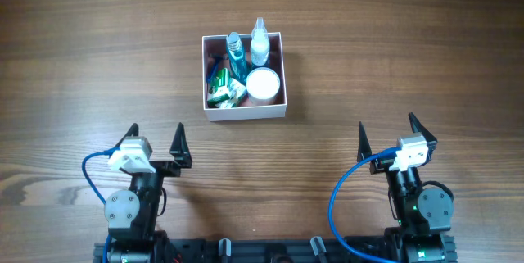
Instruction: Pack container
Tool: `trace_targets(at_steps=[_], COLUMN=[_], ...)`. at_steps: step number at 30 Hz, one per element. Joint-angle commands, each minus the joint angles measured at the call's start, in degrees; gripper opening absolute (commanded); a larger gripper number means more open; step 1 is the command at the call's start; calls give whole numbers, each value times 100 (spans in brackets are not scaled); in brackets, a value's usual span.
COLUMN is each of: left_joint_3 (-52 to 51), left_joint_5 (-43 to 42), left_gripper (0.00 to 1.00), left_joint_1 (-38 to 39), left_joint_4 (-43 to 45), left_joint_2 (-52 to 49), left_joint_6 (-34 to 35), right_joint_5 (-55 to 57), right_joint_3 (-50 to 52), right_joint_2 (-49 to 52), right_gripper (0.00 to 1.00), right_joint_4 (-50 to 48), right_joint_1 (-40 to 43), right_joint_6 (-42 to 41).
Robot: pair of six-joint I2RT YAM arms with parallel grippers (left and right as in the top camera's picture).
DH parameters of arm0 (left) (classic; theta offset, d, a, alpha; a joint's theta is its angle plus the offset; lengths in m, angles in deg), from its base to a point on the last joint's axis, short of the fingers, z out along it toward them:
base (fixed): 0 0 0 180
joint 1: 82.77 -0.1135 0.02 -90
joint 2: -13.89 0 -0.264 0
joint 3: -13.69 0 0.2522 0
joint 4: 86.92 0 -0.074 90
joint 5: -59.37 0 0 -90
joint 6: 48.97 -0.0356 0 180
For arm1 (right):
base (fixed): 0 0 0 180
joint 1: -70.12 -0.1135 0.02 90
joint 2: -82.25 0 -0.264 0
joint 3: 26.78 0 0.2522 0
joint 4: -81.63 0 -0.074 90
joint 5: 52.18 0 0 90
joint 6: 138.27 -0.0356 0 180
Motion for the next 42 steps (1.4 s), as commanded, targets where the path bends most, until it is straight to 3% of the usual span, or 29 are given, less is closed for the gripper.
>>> trace_targets(at_steps=[1,5,42], left_joint_3=[-63,-63,-63], left_joint_5=[-205,-201,-136], left_gripper=[100,100,100], left_joint_1=[-15,-15,271], left_joint_4=[98,101,35], left_joint_2=[61,61,61], left_joint_6=[74,472,339], right_joint_5=[81,81,81], right_joint_3=[4,4,7], right_joint_2=[11,11,11], right_gripper=[100,100,100], right_joint_4=[-13,-13,-11], right_joint_1=[-13,-13,-13], right_joint_6=[63,63,66])
